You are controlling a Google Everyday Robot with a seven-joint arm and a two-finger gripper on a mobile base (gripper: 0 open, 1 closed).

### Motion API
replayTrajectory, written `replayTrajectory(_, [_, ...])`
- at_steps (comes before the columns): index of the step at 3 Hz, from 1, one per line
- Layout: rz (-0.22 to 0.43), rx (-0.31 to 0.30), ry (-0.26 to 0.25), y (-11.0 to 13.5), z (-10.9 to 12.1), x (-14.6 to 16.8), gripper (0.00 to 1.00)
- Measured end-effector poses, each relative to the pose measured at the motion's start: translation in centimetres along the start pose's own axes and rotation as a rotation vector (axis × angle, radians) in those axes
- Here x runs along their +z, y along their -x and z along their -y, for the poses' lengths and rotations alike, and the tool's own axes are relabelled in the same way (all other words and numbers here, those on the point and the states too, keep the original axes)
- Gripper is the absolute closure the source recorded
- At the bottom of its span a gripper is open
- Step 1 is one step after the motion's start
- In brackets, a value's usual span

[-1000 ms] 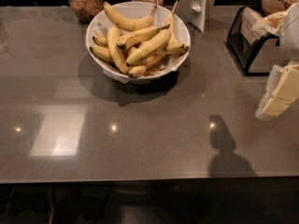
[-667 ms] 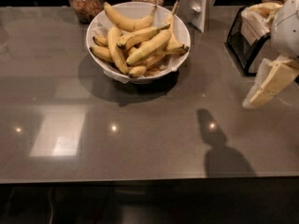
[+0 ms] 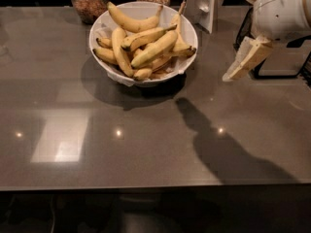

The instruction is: Pick banana from white bowl

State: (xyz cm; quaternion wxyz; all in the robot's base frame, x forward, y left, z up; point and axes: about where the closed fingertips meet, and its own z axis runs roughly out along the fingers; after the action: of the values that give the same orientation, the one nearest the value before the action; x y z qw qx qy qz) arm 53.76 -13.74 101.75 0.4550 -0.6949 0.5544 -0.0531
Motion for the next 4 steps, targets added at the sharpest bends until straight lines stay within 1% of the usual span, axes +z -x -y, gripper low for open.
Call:
replayTrajectory(1, [0.0, 0.0, 0.0, 0.0, 0.0, 0.0, 0.0])
replayTrajectory(2, [0.022, -0.091, 0.004, 0.1, 0.2, 1.3, 0.0])
replayTrajectory(3, [0.074, -0.223, 0.024, 0.5, 0.6, 4.1, 0.0])
replayTrajectory(4, [0.112, -0.321, 0.043, 1.1, 1.1, 6.6, 0.18])
